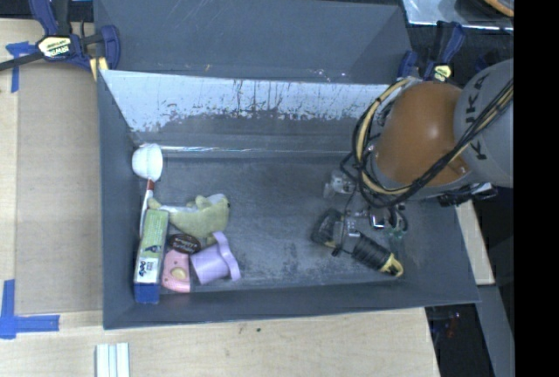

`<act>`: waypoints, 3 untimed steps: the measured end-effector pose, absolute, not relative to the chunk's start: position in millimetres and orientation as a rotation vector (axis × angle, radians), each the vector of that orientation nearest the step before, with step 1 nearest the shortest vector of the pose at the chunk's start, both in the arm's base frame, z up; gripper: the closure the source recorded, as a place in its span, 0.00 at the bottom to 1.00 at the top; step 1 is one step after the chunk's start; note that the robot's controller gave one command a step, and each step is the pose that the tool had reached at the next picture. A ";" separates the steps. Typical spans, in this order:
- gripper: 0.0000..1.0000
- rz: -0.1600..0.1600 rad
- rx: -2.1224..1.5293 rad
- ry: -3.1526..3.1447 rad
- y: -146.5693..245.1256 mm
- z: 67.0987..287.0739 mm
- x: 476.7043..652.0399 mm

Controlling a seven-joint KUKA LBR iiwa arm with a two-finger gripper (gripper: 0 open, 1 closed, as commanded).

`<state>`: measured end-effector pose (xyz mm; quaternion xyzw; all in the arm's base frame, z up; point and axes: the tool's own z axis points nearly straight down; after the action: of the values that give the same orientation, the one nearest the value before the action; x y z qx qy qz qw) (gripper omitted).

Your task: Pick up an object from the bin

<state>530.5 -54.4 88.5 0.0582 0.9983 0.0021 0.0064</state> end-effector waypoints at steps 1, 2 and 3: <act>0.00 0.003 0.193 3.123 -50.9 96.1 527.9; 0.00 0.018 0.315 3.115 -69.5 100.1 496.3; 0.00 0.008 0.279 3.113 -73.7 70.4 504.6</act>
Offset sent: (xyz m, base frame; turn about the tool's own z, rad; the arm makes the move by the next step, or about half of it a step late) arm -0.0343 -0.0141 0.0115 0.0851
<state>504.6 -73.7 70.4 0.0893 0.9960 0.0027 0.0081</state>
